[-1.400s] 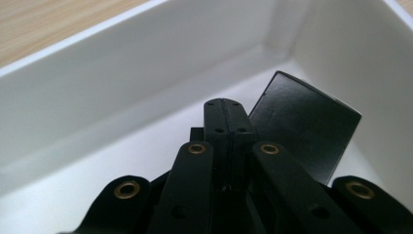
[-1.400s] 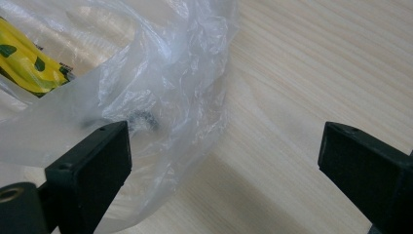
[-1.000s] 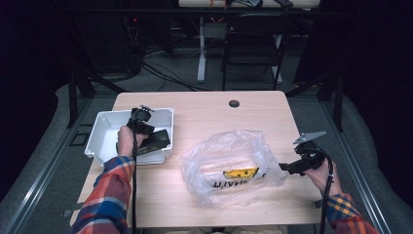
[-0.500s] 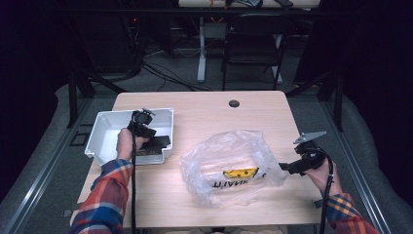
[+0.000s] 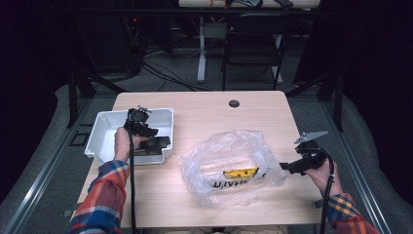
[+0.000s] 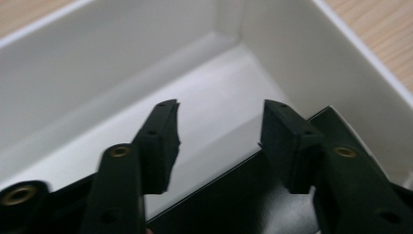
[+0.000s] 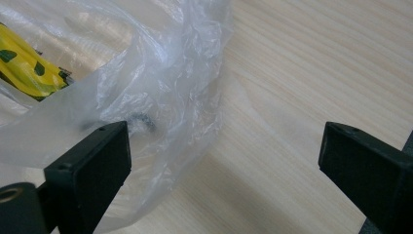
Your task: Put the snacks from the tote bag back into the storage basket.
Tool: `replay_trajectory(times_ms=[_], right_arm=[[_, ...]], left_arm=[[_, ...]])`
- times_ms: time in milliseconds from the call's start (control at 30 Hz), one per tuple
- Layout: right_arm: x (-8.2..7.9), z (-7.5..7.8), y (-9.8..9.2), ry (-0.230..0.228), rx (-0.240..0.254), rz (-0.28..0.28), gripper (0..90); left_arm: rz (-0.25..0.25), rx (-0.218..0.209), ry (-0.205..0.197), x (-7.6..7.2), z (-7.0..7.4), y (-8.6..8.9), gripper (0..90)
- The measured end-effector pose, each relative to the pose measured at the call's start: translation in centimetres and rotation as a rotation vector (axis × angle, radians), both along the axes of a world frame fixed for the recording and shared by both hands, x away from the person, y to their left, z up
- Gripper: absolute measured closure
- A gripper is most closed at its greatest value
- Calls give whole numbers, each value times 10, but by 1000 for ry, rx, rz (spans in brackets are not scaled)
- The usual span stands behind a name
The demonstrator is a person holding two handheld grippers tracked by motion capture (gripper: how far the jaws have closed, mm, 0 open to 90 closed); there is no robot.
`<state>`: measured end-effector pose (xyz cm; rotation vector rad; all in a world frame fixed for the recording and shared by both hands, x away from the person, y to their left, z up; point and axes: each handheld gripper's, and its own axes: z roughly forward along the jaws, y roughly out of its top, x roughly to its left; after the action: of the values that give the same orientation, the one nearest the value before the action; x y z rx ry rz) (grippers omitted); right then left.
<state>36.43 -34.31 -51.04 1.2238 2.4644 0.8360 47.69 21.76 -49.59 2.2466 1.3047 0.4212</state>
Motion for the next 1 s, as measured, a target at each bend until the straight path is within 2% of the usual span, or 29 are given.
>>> replay_trajectory(times_ms=[133,233,300,367,500,533,600,633,800,1000], right_arm=[[-2,2,0,-6,-2,-7,42],[-2,5,0,-12,-7,0,42],[-2,6,0,-16,-7,-1,42],[-3,8,0,-22,-9,-3,43],[-3,8,0,-21,-9,-5,43],[-2,8,0,-17,-9,-1,42],[-2,8,0,-16,-14,2,43],[-2,8,0,-17,-15,1,43],[-3,8,1,-19,-19,-3,42],[-3,6,1,-18,-22,-6,43]], left_arm=[[8,-13,-28,-11,15,6,320],[15,-22,-40,-23,27,12,270],[20,-42,-55,-34,35,15,237],[26,-41,-81,-45,40,15,228],[10,-49,-98,-68,49,16,215],[-8,-57,-96,-74,51,17,215],[-17,-49,-105,-84,53,17,213],[-27,-60,-104,-89,54,17,210],[-23,-54,-114,-116,52,18,199],[-31,-61,-103,-145,47,23,178]])
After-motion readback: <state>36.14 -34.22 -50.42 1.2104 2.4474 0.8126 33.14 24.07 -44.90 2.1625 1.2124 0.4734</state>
